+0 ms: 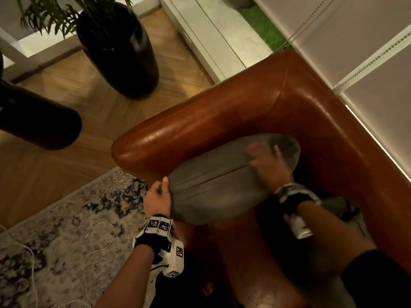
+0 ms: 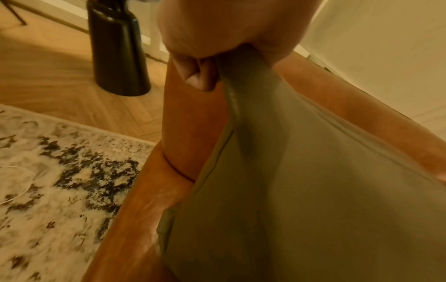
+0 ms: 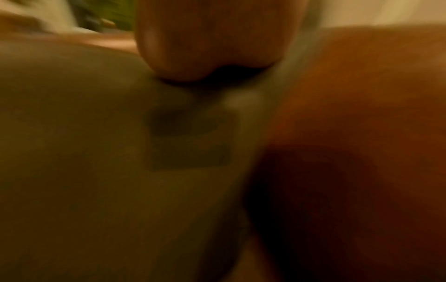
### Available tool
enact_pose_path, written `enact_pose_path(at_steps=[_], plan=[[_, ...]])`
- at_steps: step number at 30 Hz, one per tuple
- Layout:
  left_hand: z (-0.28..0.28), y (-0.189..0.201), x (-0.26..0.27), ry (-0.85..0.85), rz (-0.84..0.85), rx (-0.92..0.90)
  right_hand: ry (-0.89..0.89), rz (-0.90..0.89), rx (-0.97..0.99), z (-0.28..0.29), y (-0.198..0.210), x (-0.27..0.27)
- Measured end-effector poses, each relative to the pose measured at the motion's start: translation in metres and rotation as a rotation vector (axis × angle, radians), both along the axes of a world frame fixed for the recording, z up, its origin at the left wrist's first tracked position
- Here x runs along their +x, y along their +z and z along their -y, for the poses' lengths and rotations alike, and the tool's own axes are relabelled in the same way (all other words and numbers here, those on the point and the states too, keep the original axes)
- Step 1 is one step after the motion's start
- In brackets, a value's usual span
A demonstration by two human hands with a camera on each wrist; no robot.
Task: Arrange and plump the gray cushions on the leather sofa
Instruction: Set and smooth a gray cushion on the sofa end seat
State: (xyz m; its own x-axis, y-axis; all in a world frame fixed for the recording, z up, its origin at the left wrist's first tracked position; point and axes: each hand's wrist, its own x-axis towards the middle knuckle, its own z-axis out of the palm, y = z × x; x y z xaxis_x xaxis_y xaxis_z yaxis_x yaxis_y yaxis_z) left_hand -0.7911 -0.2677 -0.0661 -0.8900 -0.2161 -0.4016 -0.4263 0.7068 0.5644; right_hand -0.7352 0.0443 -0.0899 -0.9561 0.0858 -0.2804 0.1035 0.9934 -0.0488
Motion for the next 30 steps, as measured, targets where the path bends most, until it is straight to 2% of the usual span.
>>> enact_pose_path(at_steps=[2, 4, 6, 8, 9, 12, 14, 16, 18, 20, 22, 25, 27, 29, 30], plan=[[0.001, -0.001, -0.001, 0.009, -0.003, -0.018, -0.27, -0.055, 0.089, -0.069, 0.01, 0.015], [0.002, -0.002, -0.001, 0.044, -0.013, -0.008, -0.579, -0.021, 0.114, -0.106, 0.031, 0.018], [-0.001, -0.003, 0.0, 0.056, -0.026, 0.014, -0.786, 0.036, -0.109, -0.108, 0.045, 0.01], [-0.006, -0.001, 0.001, 0.08, -0.037, 0.039, -0.898, 0.041, -0.501, -0.095, 0.049, 0.004], [-0.006, 0.0, 0.001, 0.098, -0.038, 0.045, -0.93, -0.005, -0.611, -0.089, 0.047, 0.004], [0.006, -0.001, 0.002, 0.072, -0.063, 0.069, -0.989, -0.203, -0.735, -0.082, 0.046, 0.006], [0.015, -0.005, 0.003, 0.052, -0.063, 0.082, -0.986, -0.225, -0.792, -0.087, 0.049, 0.001], [0.018, -0.008, 0.004, 0.048, -0.012, 0.027, -0.93, -0.181, -0.716, -0.09, 0.05, -0.005], [0.014, -0.007, 0.003, 0.014, 0.037, -0.142, -0.872, -0.125, -0.606, -0.088, 0.051, -0.011], [0.005, -0.001, 0.001, -0.044, -0.032, -0.329, -0.823, -0.089, -0.508, -0.085, 0.052, -0.016], [-0.029, 0.011, -0.001, -0.193, -0.187, -0.361, -0.809, -0.04, -0.441, -0.085, 0.053, -0.02], [-0.124, 0.038, 0.017, -0.627, -0.402, -0.089, -0.834, -0.003, -0.407, -0.086, 0.051, -0.023], [-0.183, 0.05, 0.041, -0.963, -0.331, 0.078, -0.863, -0.016, -0.379, -0.082, 0.049, -0.023], [-0.206, 0.046, 0.058, -1.271, -0.159, -0.017, -0.884, -0.045, -0.347, -0.077, 0.045, -0.022], [-0.202, 0.033, 0.06, -1.33, -0.133, -0.1, -0.893, -0.057, -0.34, -0.075, 0.044, -0.02]])
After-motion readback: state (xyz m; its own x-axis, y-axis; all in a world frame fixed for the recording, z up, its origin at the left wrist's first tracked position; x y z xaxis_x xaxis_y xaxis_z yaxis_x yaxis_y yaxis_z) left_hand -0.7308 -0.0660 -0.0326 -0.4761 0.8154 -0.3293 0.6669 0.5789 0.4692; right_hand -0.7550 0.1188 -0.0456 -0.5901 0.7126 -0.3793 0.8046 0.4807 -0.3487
